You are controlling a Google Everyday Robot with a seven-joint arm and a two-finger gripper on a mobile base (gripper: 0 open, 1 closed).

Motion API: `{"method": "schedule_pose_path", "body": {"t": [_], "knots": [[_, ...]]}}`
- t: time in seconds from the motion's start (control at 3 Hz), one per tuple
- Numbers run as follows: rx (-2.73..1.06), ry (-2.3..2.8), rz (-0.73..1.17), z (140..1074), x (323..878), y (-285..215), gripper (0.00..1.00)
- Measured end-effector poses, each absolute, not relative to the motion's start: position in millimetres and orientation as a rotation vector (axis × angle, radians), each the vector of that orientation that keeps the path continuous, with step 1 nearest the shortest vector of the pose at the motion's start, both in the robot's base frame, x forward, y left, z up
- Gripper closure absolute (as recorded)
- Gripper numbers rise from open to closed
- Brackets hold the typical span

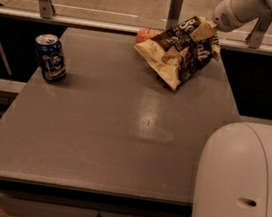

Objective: Move brown chip bag near apple

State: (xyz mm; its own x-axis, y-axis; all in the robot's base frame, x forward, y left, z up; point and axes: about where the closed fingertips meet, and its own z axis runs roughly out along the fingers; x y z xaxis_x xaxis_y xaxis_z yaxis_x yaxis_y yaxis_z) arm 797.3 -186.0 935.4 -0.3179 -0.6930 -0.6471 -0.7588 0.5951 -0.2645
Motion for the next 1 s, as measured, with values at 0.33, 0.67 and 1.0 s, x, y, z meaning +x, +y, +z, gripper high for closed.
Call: {"method": "schedule_pose_path", "body": {"t": [0.33,0.67,1.0], "knots": [[-1.132,2.097,0.102,929.7,805.6,-181.0,0.35],[-1.120,2.113,0.087,926.6,810.3,-181.2,0.13],[-1.104,2.128,0.068,925.0,813.1,-186.3,0.00]]}}
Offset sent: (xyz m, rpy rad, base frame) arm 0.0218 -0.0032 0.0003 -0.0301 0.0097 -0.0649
